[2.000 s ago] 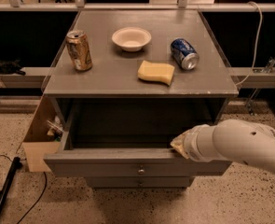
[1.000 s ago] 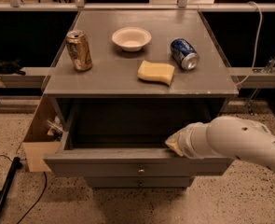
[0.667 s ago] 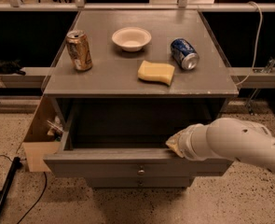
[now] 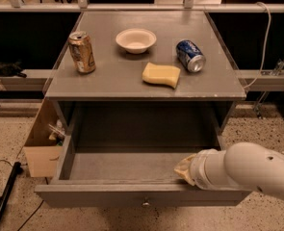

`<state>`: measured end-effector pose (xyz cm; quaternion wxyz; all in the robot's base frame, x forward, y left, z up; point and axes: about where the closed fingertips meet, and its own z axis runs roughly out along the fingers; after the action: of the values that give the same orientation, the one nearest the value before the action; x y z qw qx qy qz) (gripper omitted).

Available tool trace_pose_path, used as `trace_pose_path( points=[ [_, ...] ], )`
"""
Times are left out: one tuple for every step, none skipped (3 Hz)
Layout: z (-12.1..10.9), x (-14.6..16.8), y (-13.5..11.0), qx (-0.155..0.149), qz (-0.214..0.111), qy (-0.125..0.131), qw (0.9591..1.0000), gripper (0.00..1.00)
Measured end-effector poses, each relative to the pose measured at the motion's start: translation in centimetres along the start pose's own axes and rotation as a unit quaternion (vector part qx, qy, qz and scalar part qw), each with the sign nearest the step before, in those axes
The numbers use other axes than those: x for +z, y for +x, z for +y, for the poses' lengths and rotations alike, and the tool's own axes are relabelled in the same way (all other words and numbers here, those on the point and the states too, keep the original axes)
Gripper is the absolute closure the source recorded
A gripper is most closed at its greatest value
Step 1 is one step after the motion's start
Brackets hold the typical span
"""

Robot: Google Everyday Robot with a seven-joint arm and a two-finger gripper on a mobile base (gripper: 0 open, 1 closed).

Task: Open top drawer

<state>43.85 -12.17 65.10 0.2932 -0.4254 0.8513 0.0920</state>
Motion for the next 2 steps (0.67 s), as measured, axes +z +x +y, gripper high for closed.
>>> trace_pose_path(
  points=[
    [0.0, 0.0, 0.0, 0.0, 0.0, 0.0, 1.0, 1.0],
    [0.0, 0.0, 0.0, 0.0, 0.0, 0.0, 1.0, 0.83]
  ],
)
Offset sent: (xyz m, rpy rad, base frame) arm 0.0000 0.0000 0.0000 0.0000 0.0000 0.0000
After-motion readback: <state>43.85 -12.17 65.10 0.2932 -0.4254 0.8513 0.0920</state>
